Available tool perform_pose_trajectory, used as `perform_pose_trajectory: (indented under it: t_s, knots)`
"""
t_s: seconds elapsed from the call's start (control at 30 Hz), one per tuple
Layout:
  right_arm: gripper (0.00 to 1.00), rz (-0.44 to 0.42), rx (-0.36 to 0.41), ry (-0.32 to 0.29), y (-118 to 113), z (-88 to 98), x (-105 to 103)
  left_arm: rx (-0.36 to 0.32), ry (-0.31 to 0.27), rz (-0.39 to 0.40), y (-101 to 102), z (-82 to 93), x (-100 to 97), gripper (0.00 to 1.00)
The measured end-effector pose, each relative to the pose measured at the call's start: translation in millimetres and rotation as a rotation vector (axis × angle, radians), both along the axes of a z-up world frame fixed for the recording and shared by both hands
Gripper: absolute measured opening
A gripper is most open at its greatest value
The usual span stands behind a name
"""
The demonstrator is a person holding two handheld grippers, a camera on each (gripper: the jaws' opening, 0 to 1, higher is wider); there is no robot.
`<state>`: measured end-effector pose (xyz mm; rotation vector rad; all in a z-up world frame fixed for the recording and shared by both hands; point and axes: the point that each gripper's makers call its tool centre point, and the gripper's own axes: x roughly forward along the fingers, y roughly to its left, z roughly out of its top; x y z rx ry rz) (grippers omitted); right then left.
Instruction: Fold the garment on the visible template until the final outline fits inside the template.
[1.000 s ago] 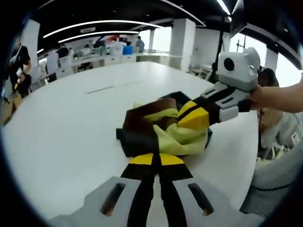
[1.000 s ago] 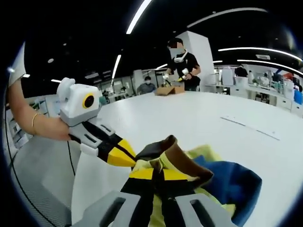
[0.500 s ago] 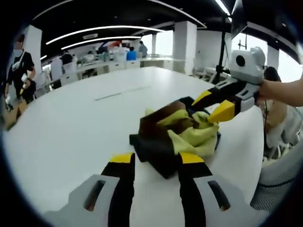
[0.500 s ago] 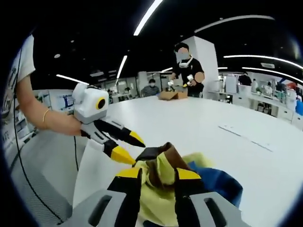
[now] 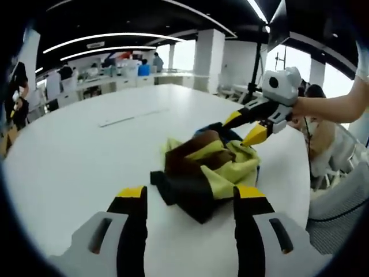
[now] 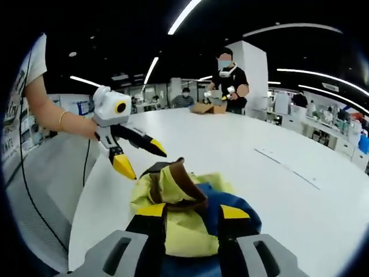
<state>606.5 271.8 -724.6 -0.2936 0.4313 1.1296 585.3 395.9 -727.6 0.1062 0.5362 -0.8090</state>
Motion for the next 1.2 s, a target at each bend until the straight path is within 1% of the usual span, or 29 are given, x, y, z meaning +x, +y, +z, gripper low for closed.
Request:
perform_pose_trajectory:
  t_s: [0.1, 0.2, 0.23, 0.33, 0.43, 0.6, 0.7, 0.77, 0.83, 0.93, 1.03, 1.2]
  knots:
    - [0.30, 0.000, 0.013, 0.006, 0, -0.1, 4, -0.013, 0.014, -0.008, 4, 0.7, 1.6, 0.47]
    - [0.28, 0.005, 0.024, -0.011, 3, 1.8, 10, -0.002, 0.013, -0.008, 9, -1.9, 5.4, 0.41]
    - [0.27, 0.014, 0.020, -0.019, 5, 1.3, 12, 0.004, 0.016, -0.007, 9, -4.0, 6.6, 0.40]
    - [0.26, 0.038, -0.001, -0.031, 9, -3.0, 15, -0.009, 0.030, -0.013, 8, -7.7, 8.3, 0.36]
    - [0.24, 0.063, 0.013, -0.021, 15, -3.7, 14, -0.015, 0.047, -0.028, 5, -12.3, 8.7, 0.32]
    - [0.20, 0.083, 0.074, 0.004, 24, 0.2, 13, -0.035, 0.069, -0.049, 0, -15.5, 9.1, 0.26]
    - [0.16, 0.099, 0.073, 0.010, 28, -3.0, 12, -0.040, 0.081, -0.050, -2, -17.6, 10.5, 0.22]
    - [0.09, 0.101, 0.074, 0.014, 28, -4.5, 12, -0.041, 0.088, -0.053, -3, -18.5, 10.5, 0.17]
    - [0.04, 0.092, 0.070, 0.015, 27, -5.7, 13, -0.039, 0.092, -0.052, -3, -19.9, 10.5, 0.15]
    - [0.00, 0.078, 0.077, 0.021, 26, -5.0, 16, -0.029, 0.099, -0.047, -2, -22.9, 10.4, 0.11]
    - [0.00, 0.071, 0.079, 0.025, 25, -4.4, 16, -0.031, 0.103, -0.039, -2, -23.4, 9.8, 0.03]
    - [0.00, 0.060, 0.075, 0.035, 23, -4.1, 14, -0.018, 0.095, -0.031, -1, -22.4, 10.3, 0.01]
